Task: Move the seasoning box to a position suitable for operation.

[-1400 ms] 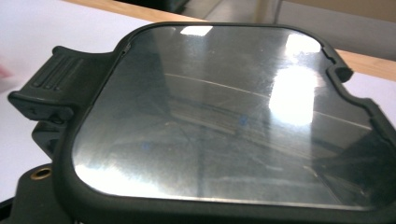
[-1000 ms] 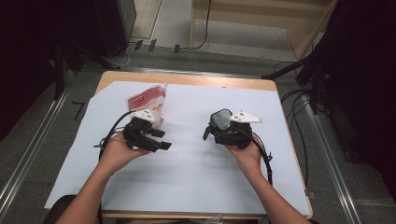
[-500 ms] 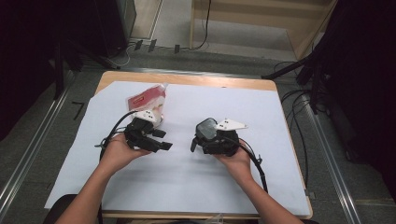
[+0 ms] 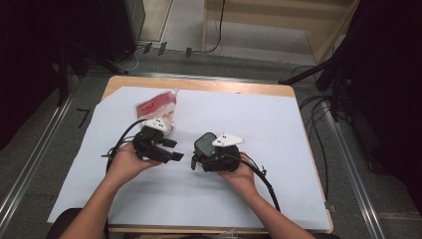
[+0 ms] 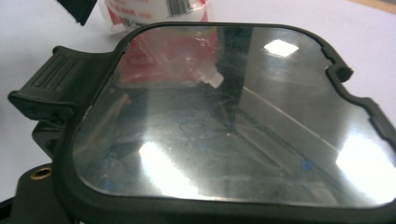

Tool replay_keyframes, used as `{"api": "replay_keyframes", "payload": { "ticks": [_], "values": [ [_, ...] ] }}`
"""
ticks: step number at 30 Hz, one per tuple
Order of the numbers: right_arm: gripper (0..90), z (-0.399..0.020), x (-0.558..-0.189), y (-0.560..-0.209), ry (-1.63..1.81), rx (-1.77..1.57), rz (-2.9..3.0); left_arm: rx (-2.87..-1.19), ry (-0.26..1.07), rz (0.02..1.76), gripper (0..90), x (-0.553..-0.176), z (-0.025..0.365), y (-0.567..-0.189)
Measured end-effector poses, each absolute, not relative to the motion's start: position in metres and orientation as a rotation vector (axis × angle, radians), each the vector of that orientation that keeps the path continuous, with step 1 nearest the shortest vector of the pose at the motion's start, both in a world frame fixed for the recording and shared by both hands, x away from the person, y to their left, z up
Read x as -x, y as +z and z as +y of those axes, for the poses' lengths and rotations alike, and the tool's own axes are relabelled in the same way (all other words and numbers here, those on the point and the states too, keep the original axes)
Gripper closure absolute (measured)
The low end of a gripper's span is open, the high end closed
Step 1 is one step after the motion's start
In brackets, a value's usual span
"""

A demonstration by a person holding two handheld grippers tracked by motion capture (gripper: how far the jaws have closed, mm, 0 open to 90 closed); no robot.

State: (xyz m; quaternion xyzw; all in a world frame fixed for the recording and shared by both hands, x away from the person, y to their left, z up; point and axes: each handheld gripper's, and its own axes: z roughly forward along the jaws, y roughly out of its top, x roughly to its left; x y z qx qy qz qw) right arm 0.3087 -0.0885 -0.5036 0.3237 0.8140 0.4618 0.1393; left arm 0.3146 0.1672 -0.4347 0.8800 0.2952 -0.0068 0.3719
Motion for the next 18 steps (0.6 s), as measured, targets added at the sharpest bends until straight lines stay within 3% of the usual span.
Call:
{"api": "replay_keyframes", "payload": {
  "ticks": [18],
  "values": [
    [13.4,-0.0938,-0.3037,-0.5018,1.296,-0.878,2.391,-2.257,-0.032,0.736,40.8,-0.3149,0.1650,-0.4348]
  ]
}}
